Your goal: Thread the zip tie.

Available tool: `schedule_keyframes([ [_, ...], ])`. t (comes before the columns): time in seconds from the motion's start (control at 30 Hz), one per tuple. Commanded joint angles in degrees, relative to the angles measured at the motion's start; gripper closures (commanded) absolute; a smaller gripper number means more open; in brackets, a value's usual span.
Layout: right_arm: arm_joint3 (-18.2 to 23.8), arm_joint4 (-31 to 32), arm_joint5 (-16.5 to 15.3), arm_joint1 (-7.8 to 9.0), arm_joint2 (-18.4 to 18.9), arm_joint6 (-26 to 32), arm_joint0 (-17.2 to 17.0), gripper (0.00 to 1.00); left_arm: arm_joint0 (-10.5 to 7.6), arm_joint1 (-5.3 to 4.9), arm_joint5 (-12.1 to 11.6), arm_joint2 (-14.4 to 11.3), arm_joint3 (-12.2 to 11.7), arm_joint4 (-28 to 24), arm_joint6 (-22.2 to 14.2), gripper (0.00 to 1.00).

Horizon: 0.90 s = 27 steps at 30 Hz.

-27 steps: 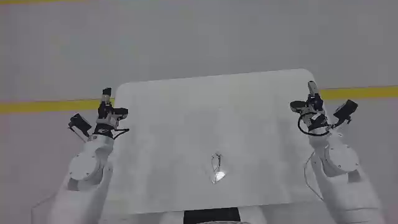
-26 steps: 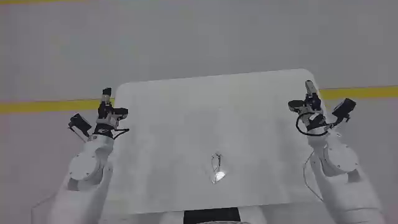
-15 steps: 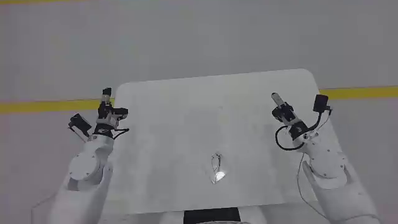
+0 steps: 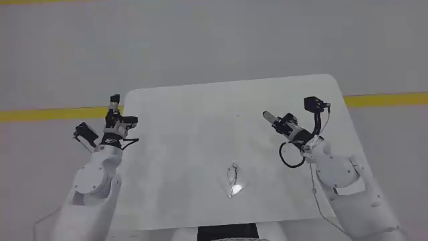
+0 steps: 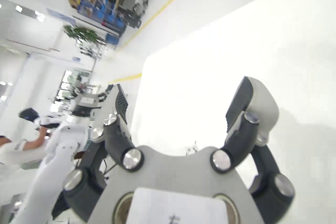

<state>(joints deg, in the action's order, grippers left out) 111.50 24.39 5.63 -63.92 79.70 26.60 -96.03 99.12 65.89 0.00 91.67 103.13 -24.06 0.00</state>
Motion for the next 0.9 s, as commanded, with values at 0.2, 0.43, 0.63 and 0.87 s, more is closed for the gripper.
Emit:
schedule_keyframes([
  [0.2,-0.1,-0.1,0.0,-0.03,-0.2,0.1,0.0,0.0,0.0,0.0,0.0,0.0,0.0,0.0,0.0,0.0],
  [0.43,1.5,6.4,-0.4,0.32,-0.9,2.5,1.1,0.0,0.0,0.0,0.0,0.0,0.0,0.0,0.0,0.0],
  [0.63,3.8,16.6,7.2,0.44,-5.9,14.1,5.4,0.0,0.0,0.0,0.0,0.0,0.0,0.0,0.0,0.0],
  [0.87,0.4,24.7,13.8,-0.24,-13.6,21.9,10.2,0.0,0.0,0.0,0.0,0.0,0.0,0.0,0.0,0.0],
])
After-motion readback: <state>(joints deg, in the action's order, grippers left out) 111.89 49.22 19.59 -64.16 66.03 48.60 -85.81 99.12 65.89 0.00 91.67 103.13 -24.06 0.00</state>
